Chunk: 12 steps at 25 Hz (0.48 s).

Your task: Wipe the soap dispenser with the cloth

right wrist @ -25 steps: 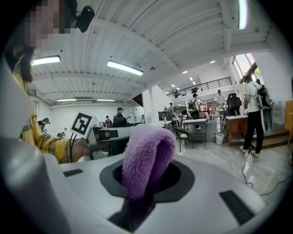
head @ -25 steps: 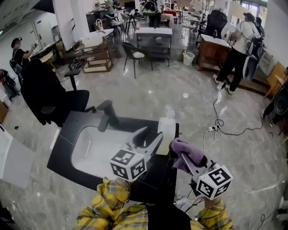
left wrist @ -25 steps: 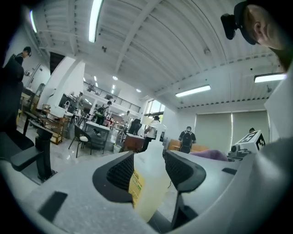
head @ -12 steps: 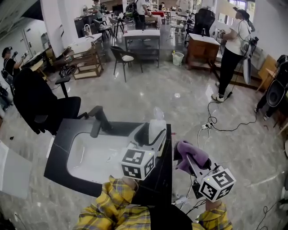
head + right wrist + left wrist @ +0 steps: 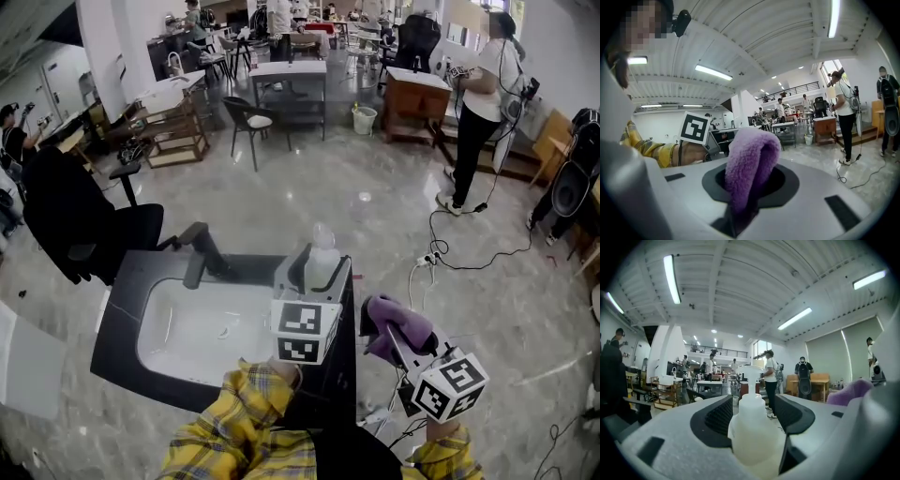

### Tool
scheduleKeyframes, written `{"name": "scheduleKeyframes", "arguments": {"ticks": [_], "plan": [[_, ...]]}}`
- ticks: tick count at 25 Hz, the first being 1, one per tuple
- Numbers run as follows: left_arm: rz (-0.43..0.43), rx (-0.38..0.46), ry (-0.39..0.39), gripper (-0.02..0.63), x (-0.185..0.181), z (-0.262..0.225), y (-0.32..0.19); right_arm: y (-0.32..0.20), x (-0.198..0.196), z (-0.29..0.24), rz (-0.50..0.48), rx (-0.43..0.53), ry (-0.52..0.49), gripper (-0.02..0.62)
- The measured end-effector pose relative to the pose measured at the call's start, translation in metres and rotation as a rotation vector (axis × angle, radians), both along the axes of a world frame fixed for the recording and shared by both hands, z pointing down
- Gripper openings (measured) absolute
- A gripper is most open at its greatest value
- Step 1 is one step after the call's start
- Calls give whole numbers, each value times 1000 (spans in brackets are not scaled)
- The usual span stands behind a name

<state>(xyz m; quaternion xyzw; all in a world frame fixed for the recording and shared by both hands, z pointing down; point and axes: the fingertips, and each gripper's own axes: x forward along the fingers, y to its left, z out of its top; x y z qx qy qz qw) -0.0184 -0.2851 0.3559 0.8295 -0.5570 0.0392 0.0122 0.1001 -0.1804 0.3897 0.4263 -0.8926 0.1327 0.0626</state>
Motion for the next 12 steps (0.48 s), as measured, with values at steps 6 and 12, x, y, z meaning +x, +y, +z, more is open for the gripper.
{"name": "scheduleKeyframes", "arguments": {"ticks": [6, 12], "plan": [[11, 16, -57, 179, 3, -1, -1, 1, 2, 1, -4, -6, -3, 75], [55, 30, -9, 172, 0, 2, -1, 0, -1, 7, -10, -13, -7, 75]]}}
